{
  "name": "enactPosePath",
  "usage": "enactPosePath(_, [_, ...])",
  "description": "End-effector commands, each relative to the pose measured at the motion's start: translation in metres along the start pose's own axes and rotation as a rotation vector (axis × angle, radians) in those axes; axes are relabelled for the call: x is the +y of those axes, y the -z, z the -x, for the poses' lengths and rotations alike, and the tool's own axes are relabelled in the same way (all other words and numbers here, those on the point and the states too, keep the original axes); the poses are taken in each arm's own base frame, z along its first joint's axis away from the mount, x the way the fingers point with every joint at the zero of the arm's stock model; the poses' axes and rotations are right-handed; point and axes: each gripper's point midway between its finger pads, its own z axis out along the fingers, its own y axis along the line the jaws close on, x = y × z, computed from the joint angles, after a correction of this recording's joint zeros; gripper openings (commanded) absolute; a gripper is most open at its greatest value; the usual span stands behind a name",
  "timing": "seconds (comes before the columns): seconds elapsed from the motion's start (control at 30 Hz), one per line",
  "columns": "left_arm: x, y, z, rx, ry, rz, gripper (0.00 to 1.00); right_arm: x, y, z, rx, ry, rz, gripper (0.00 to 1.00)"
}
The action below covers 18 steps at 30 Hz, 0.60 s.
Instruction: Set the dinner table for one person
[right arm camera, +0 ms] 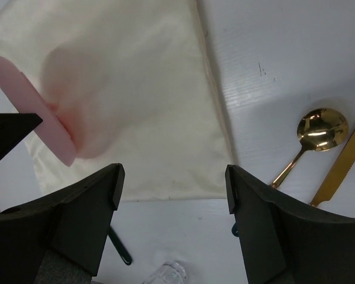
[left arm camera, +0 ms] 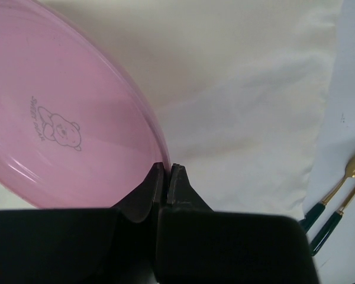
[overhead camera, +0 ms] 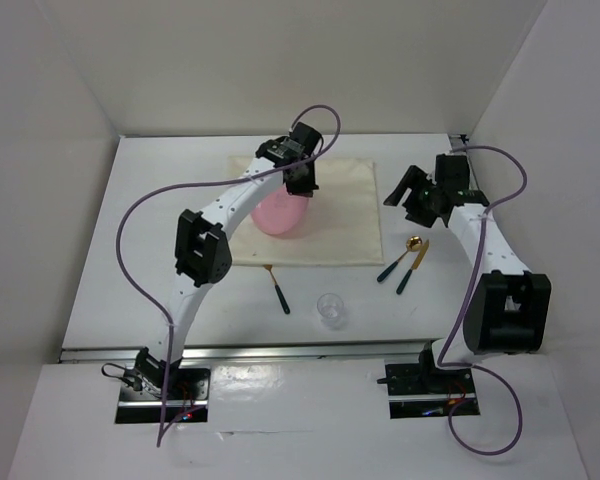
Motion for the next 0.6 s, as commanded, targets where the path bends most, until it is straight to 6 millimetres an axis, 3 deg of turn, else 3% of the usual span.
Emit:
enactPosePath(0.0, [-0.04,0.004,0.016,-0.084,0.002,-0.107,0.0,0.006,0.012,0.0,-0.03,0.0,0.023,0.81])
enactPosePath(0.13, [-0.045,-0.015,0.014,-0.078,0.011,-0.123,0.0,0.0,0.014,-0.008,-0.019,-0.013,0.005,0.81])
enactPosePath(0.23, [-0.045,-0.031,0.001,-0.048,0.001,-0.109,0.0,-0.007,0.014,-0.016,0.011,-0.075,-0.022,0.81])
enactPosePath(0.3, [-0.047,-0.031,-0.001,-0.039,0.0,-0.123,0.13,-0.022,0.012,-0.025,0.022,-0.119,-0.096,0.81])
enactPosePath(0.4, [-0.052,-0.029,-0.003,-0.035,-0.01,-0.154,0.41,-0.051,0.007,-0.046,0.049,-0.17,-0.208,0.79])
enactPosePath(0.43, [-0.054,-0.019,0.001,-0.041,-0.01,-0.169,0.54,-0.06,0.004,-0.06,0.079,-0.185,-0.23,0.78])
enactPosePath(0.5, [-0.056,-0.011,0.002,-0.044,-0.022,-0.183,0.64,-0.069,0.0,-0.073,0.104,-0.214,-0.263,0.76])
enactPosePath(0.53, [-0.06,0.003,0.011,-0.068,-0.021,-0.199,0.7,-0.077,-0.003,-0.082,0.123,-0.226,-0.29,0.74])
enactPosePath(0.57, [-0.059,0.006,0.007,-0.057,-0.022,-0.202,0.71,-0.081,-0.004,-0.083,0.117,-0.225,-0.3,0.72])
